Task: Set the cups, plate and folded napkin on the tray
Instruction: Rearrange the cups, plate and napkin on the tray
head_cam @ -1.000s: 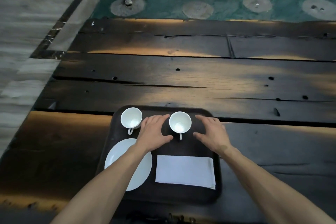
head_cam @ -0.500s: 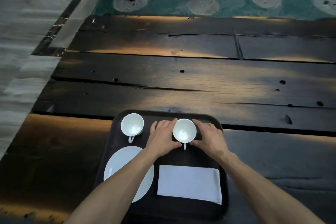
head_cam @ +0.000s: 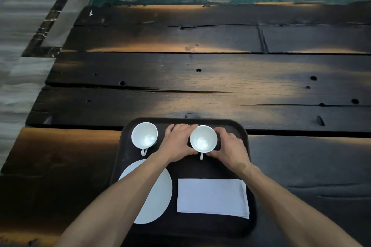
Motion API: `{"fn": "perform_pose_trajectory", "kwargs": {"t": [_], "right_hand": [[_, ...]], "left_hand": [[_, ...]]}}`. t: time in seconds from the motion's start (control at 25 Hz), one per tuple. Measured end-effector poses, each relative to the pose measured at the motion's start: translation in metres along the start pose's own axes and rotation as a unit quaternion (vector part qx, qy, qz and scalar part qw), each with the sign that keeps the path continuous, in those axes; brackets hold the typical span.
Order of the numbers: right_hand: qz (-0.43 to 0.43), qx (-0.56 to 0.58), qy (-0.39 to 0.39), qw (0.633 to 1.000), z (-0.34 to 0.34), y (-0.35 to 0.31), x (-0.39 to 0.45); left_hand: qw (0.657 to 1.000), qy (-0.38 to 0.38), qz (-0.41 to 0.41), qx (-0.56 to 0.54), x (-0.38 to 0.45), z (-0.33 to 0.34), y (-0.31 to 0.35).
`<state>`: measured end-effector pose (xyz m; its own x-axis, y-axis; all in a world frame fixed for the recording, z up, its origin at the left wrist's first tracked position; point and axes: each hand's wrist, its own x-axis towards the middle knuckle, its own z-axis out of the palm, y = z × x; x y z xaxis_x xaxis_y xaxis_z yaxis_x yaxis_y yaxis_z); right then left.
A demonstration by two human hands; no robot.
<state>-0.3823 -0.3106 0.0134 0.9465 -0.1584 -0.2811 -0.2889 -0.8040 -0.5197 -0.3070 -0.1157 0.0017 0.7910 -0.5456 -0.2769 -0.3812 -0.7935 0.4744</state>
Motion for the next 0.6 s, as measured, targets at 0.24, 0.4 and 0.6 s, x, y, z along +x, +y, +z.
{"fn": "perform_pose_trajectory", "kwargs": {"t": [0.24, 0.4, 0.6], "right_hand": [[-0.011, -0.022, -0.011, 1.000, -0.0006, 0.0017, 0.0063], [-0.006, -0.018, -0.007, 1.000, 0.0031, 0.0008, 0.0068], [-0.011, -0.022, -0.006, 1.000, 0.0045, 0.0029, 0.0079]], "left_hand": [[0.999, 0.034, -0.011, -0.031, -0.0061, 0.0080, 0.0013], [0.999, 0.040, -0.010, -0.026, -0.0056, 0.0066, 0.0006], [0.998, 0.051, -0.024, -0.030, -0.0067, 0.0090, 0.0027]]}}
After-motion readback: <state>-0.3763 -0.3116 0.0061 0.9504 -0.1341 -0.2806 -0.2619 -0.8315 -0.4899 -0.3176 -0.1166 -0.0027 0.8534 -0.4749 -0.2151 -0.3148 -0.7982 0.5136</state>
